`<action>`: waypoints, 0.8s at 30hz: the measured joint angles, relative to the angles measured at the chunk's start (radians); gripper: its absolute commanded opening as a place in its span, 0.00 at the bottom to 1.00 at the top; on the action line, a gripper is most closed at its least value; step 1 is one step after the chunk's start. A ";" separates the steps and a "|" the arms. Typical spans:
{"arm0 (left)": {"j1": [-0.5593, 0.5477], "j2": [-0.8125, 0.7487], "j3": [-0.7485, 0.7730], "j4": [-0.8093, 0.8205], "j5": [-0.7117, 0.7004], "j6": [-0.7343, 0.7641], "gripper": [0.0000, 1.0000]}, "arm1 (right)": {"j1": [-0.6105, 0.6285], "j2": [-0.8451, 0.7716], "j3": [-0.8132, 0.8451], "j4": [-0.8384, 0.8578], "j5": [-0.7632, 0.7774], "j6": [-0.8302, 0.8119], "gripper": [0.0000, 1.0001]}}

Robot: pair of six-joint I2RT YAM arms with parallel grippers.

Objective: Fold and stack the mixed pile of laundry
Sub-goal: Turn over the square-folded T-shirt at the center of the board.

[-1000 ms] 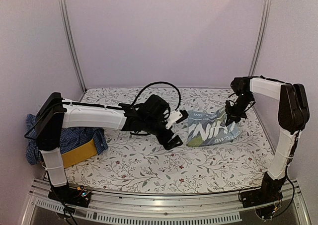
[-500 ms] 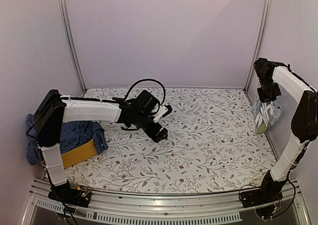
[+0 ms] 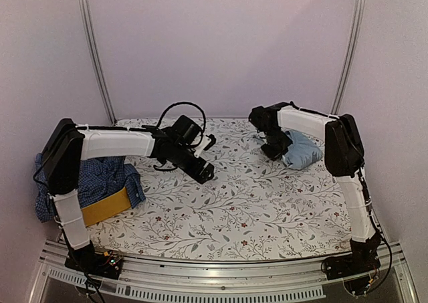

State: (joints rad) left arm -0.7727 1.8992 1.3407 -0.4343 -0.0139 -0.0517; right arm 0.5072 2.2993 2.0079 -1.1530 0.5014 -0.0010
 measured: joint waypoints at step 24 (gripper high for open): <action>0.167 -0.337 -0.283 0.231 0.240 -0.386 1.00 | 0.104 -0.212 -0.212 0.517 -1.167 0.209 0.74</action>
State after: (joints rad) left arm -0.6056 1.5623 1.0573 -0.2035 0.2264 -0.4381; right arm 0.6109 2.0876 1.7962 -0.6357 -0.6659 0.2085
